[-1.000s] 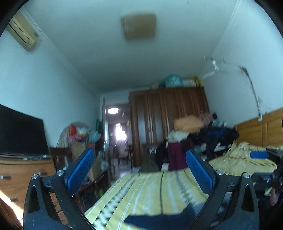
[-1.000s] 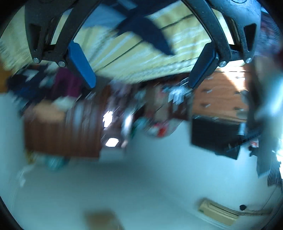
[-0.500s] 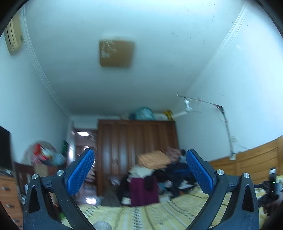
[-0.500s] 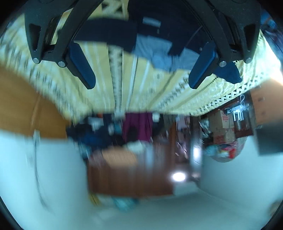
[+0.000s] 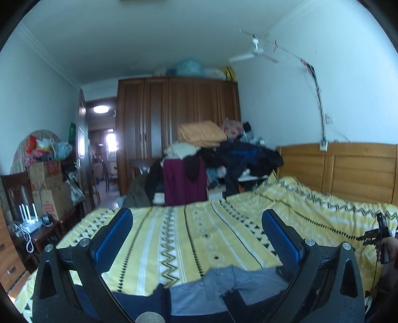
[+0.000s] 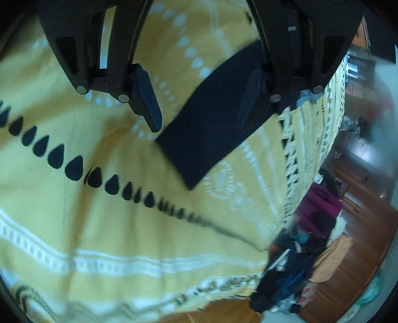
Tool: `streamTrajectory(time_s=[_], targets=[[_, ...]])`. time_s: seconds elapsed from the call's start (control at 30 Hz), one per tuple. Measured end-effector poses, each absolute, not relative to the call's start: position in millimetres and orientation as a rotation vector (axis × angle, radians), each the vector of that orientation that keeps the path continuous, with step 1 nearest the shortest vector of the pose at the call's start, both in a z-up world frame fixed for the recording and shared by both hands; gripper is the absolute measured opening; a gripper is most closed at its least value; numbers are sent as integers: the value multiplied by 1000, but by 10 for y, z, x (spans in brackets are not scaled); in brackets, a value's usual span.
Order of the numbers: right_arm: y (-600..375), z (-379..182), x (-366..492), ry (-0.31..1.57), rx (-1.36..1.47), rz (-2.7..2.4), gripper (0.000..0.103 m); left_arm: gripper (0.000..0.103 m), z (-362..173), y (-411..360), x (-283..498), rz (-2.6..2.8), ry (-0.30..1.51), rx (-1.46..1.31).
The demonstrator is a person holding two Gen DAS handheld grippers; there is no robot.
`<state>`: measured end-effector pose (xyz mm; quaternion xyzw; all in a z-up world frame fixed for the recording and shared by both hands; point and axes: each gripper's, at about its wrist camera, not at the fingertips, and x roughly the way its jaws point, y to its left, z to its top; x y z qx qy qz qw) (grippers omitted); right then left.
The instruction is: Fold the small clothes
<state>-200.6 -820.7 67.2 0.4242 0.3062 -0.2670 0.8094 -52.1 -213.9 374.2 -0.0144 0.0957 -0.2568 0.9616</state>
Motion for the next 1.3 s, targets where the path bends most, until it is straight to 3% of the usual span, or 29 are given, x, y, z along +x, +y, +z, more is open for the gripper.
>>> streamTrajectory(time_s=[0.2,0.37,0.43,0.47,0.63,0.87,0.97,1.1,1.17,1.3], targets=[[-8579,302,-1929,729,904,-599,63,103,2529,-3053,258,-573,315,67],[-8702,176,-1833,744,878,-573,58,103,1921,-3515,533,-580,364,89],[-8657,184,-1771,748,846,-555,29,103,1699,-3626,653,-572,369,82],[-8626,206,-1738,751,841,-540,6,103,1679,-3623,647,-567,369,77],[-8042,960,-1381,620,727,-327,5,103,1645,-3477,628,-557,357,81],[-6137,2226,-319,416,587,169,5,103,1729,-2831,579,-488,359,-2],[-5214,2184,226,447,570,340,5,103,1714,-2520,555,-445,367,-38],[-4142,1618,860,630,584,481,7,103,1633,-2193,528,-391,393,-39],[-3731,1298,940,739,563,487,7,103,1594,-2073,532,-375,411,-32],[-3543,915,631,781,588,560,7,103,1468,-1863,521,-354,435,-20]])
